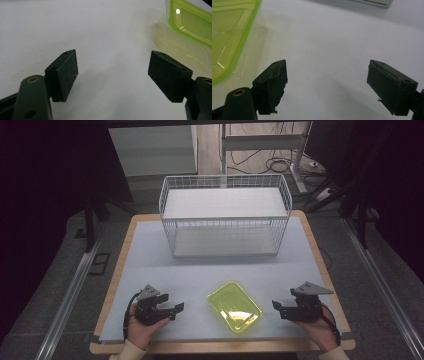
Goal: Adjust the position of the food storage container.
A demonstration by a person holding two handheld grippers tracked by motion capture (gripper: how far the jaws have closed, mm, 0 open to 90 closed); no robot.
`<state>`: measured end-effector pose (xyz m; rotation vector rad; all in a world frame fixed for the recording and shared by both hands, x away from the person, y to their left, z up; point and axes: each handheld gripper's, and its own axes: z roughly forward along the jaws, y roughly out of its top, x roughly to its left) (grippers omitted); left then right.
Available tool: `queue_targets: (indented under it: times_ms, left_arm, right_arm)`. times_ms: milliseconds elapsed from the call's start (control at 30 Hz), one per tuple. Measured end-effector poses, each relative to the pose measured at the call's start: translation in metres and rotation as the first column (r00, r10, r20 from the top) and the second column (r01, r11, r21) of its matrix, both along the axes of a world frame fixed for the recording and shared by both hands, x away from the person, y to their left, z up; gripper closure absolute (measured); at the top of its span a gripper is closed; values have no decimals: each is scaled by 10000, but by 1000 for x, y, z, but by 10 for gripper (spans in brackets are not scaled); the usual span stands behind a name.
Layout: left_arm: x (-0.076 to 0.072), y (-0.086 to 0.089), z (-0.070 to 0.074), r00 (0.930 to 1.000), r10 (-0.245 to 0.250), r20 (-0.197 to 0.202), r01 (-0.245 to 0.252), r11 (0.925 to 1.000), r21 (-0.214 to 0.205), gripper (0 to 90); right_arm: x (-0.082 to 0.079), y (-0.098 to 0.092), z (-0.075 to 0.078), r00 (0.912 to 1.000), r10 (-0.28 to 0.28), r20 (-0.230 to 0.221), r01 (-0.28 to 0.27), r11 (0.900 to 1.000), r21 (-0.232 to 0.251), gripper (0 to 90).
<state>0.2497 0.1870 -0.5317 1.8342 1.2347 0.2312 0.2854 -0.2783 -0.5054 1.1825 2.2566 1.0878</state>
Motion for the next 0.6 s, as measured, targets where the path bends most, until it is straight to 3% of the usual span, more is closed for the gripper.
queue_targets:
  times_ms: [400,567,600]
  left_arm:
    - [-1,-1,1,10000,-33,22,33,10000,25,234]
    - [-1,-1,0,10000,-27,6,27,10000,42,234]
    - [-1,-1,0,10000,-20,5,20,10000,43,234]
  right_arm:
    - [-5,3,7,9995,193,268,-198,9996,183,220]
    - [-7,3,13,9992,320,225,-327,9989,324,325]
    - [-9,2,16,9989,299,367,-307,9993,196,400]
